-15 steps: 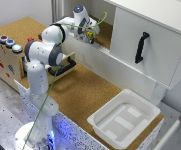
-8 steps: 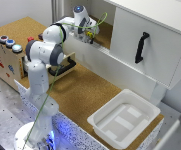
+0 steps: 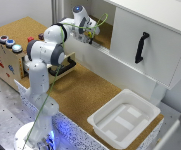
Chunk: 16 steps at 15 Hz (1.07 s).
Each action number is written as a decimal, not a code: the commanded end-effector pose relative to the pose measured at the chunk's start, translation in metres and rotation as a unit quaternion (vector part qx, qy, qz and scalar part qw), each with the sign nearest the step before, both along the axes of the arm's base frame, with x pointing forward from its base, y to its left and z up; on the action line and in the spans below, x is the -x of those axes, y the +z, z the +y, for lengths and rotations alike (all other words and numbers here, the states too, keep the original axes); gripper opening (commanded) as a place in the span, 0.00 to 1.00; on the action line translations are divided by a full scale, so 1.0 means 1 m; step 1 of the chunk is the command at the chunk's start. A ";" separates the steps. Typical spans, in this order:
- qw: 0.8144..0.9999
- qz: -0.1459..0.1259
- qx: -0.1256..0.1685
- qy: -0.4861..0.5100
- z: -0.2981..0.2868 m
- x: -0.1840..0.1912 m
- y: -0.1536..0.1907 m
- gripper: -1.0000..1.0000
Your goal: Go towards the yellow block and grasp it
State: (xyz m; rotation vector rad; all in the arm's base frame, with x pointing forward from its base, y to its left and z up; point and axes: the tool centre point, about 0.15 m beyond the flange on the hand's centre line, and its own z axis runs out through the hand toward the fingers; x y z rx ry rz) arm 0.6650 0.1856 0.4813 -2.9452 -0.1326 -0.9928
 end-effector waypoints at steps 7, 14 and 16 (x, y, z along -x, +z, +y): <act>0.999 -0.019 -0.029 -0.006 -0.040 0.070 0.029 0.00; 0.995 -0.019 -0.031 0.089 -0.047 0.110 0.022 0.00; 0.996 -0.025 -0.026 0.081 -0.049 0.128 0.025 0.00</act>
